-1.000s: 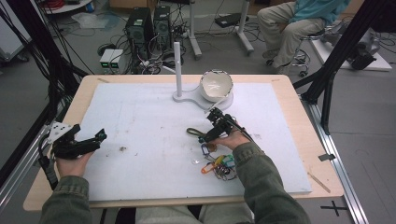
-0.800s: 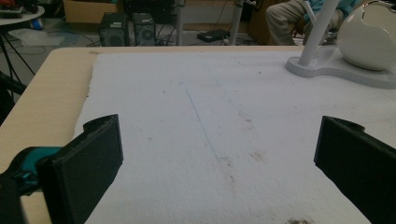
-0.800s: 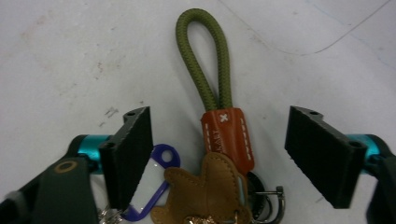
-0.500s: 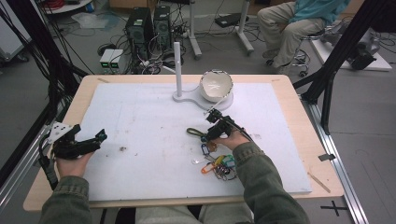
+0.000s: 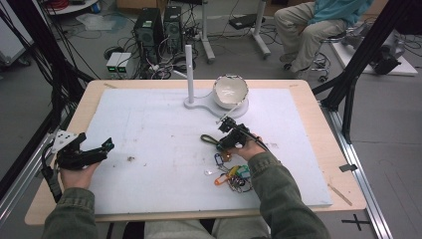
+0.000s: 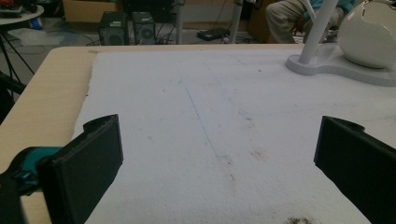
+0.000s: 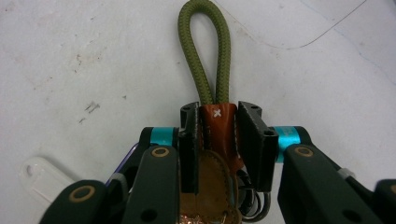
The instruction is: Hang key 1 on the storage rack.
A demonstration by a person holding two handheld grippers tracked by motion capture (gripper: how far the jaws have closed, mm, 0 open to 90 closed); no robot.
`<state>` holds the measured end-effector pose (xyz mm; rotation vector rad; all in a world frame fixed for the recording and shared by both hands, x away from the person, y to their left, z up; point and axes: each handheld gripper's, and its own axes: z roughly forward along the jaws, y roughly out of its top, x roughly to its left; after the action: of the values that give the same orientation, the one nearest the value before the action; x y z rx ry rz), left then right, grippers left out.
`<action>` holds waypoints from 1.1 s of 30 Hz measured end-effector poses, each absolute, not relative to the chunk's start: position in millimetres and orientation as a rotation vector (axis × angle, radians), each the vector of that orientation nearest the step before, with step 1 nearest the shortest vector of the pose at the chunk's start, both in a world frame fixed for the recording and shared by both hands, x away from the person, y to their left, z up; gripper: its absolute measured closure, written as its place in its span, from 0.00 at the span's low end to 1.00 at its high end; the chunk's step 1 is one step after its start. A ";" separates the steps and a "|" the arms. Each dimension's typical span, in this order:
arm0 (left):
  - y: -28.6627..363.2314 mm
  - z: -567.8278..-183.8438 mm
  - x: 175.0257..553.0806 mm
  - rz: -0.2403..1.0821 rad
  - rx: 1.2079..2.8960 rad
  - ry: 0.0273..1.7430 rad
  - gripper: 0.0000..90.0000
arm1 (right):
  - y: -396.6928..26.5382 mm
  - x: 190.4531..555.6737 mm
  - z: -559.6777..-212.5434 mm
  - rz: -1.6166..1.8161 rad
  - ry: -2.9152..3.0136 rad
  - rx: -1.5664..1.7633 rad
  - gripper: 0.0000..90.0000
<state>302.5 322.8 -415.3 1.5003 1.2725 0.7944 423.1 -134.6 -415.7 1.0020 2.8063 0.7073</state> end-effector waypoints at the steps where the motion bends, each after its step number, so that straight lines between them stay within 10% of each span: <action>1: 323.0 -415.2 302.4 0.795 1.502 1.272 0.02 | -134.6 423.0 -415.6 0.709 2.807 0.997 0.80; 33: 323.1 -415.0 302.5 0.798 1.492 1.274 0.02 | -155.8 416.2 -366.5 1.058 2.666 1.053 0.81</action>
<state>302.5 323.1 -415.0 1.4922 1.2738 0.7983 416.2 -155.8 -366.5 1.0533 2.6663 1.0579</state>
